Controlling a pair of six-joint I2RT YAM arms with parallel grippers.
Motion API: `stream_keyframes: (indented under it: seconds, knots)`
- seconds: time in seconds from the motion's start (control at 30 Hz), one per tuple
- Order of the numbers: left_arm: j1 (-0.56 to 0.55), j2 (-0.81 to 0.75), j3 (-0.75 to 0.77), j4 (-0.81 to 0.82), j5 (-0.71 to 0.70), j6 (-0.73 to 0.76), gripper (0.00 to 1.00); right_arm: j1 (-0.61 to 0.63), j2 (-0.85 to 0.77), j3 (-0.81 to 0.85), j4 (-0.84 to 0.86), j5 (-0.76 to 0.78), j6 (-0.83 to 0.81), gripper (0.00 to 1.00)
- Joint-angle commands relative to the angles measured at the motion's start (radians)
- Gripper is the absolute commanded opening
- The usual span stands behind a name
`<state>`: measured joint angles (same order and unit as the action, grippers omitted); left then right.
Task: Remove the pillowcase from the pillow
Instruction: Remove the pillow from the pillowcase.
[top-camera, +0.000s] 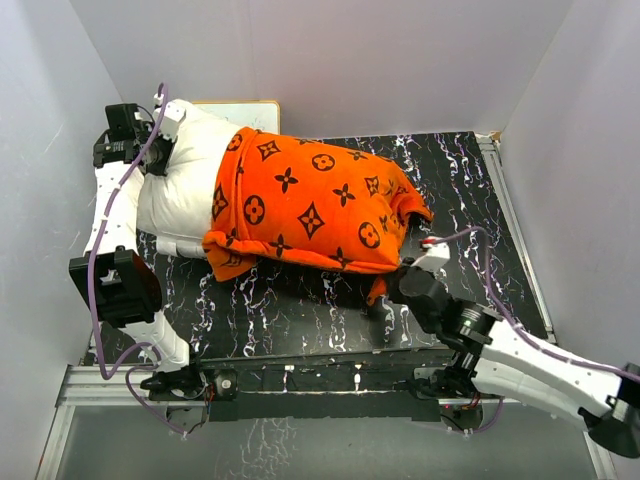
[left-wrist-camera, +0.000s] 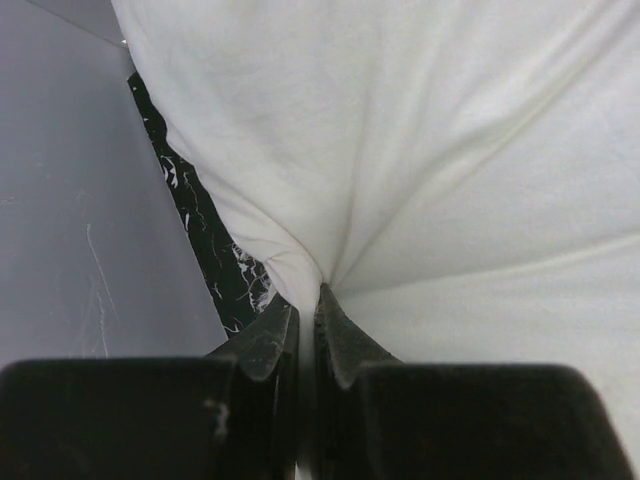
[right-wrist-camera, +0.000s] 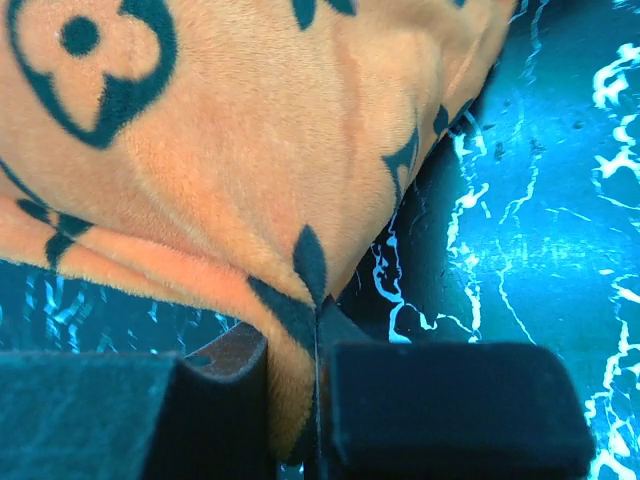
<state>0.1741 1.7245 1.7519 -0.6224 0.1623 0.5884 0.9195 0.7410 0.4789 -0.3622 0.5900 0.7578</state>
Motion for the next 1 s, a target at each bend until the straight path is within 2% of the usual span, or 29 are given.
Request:
stream_keyframes:
  seconds: [0.0, 0.2, 0.37, 0.53, 0.7, 0.83, 0.87, 0.9, 0.93, 0.97]
  knots:
    - [0.064, -0.076, -0.010, 0.172, -0.135, 0.103, 0.00, -0.005, -0.170, 0.060, -0.168, 0.266, 0.151, 0.08]
    - [0.107, -0.089, -0.133, 0.248, -0.150, 0.143, 0.00, -0.004, -0.336, 0.173, -0.368, 0.441, 0.268, 0.08]
    - [0.150, -0.083, -0.191, 0.299, -0.160, 0.177, 0.00, -0.004, -0.379, 0.261, -0.537, 0.545, 0.381, 0.08]
    - [0.195, -0.058, -0.197, 0.315, -0.159, 0.187, 0.00, -0.004, -0.399, 0.324, -0.637, 0.619, 0.419, 0.08]
    - [0.215, -0.058, -0.210, 0.298, -0.131, 0.187, 0.00, -0.005, -0.390, 0.350, -0.654, 0.634, 0.405, 0.08]
    - [0.212, -0.074, -0.145, 0.134, 0.031, 0.126, 0.00, -0.004, -0.341, 0.309, -0.597, 0.573, 0.371, 0.08]
    - [0.207, -0.074, -0.113, 0.099, 0.061, 0.112, 0.07, -0.005, -0.329, 0.301, -0.597, 0.567, 0.388, 0.08]
    - [0.202, -0.070, -0.082, 0.043, 0.097, 0.110, 0.26, -0.004, -0.321, 0.297, -0.594, 0.566, 0.396, 0.08]
    - [0.199, -0.061, -0.048, -0.025, 0.133, 0.111, 0.49, -0.004, -0.315, 0.297, -0.587, 0.568, 0.395, 0.08]
    - [0.199, -0.053, -0.011, -0.098, 0.178, 0.120, 0.79, -0.005, -0.307, 0.299, -0.572, 0.568, 0.373, 0.08]
